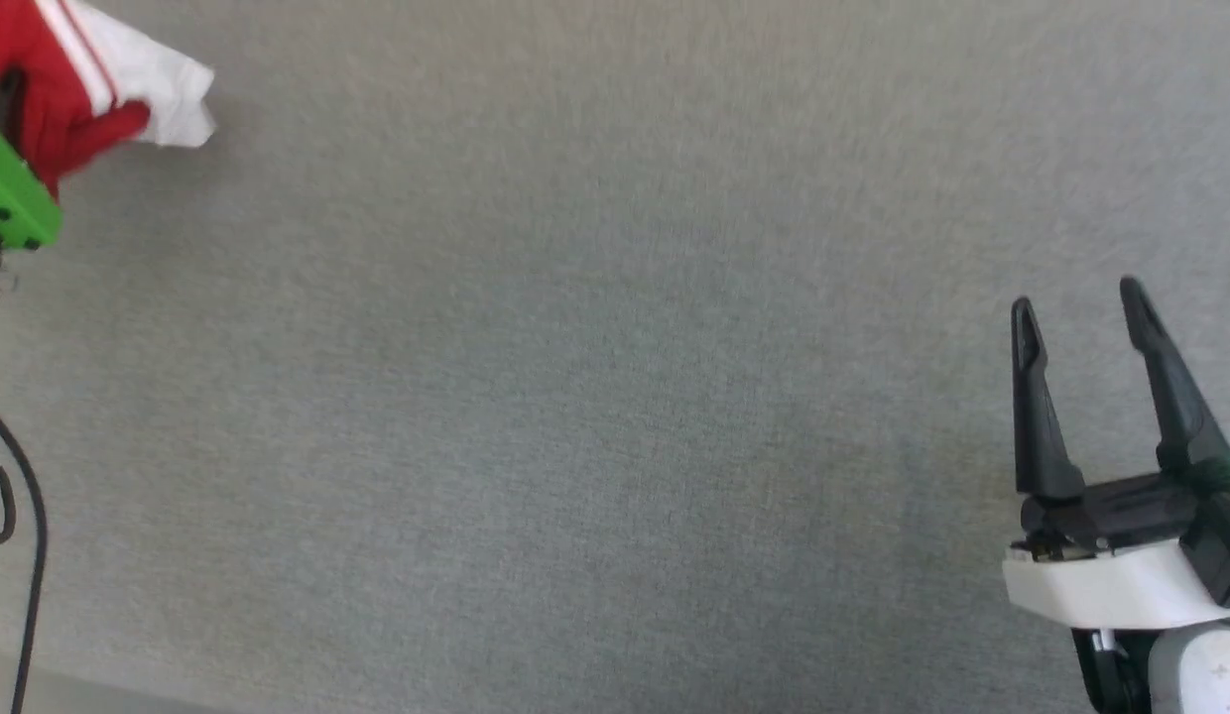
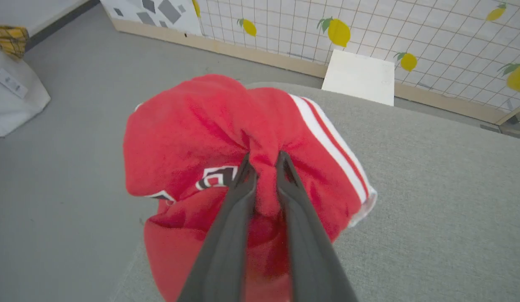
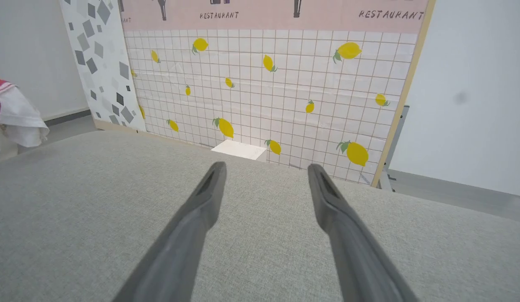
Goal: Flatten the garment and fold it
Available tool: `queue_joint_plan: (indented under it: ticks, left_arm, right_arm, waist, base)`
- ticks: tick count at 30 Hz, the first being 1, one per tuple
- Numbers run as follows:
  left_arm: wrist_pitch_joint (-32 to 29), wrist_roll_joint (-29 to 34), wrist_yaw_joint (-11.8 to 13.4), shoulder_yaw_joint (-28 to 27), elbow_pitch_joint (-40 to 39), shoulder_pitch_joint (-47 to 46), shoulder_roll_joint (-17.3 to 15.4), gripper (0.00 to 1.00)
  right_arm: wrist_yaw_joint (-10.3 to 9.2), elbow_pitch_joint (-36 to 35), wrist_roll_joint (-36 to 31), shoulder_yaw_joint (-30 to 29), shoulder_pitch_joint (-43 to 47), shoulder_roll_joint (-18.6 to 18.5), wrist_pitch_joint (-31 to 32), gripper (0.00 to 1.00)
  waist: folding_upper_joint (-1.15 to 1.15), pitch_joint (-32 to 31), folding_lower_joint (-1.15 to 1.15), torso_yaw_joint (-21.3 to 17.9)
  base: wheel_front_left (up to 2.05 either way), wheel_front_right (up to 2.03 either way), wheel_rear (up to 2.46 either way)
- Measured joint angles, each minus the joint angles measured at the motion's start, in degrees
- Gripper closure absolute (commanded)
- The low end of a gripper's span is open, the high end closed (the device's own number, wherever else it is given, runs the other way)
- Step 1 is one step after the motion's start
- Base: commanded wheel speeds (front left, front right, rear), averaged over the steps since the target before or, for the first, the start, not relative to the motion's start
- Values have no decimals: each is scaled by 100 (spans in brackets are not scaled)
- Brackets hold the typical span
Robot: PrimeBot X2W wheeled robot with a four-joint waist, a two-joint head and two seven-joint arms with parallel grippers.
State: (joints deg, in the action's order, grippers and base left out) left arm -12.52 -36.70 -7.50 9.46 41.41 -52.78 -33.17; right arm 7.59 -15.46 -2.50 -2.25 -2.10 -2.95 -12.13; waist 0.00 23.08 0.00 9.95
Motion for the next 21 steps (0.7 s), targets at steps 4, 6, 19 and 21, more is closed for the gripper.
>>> queue_joint_plan:
  ticks: [4,6,19,21]
  left_arm:
    - [654,149,0,403,-589,18,-109,100]
    - [901,331,0,653,-967,62,-156,100]
    - [622,671,357,1795,-3065,939,541,100]
    - [561,730,433,2033,-3179,1144,742,100]
  right_arm:
    - [0,160,99,-21,85,0,-8,0]
    - [0,222,152,-40,125,4,-9,0]
    - [0,394,405,-264,188,3,94,0]
    - [0,406,412,-244,196,3,155,0]
  waist:
    - [0,-457,0,3]
    - [0,-707,0,-1]
    - [0,-1627,0,-362]
    - [0,-1645,0,-484]
  base:
    - [0,0,0]
    - [0,0,0]
    - [0,0,0]
    - [0,0,0]
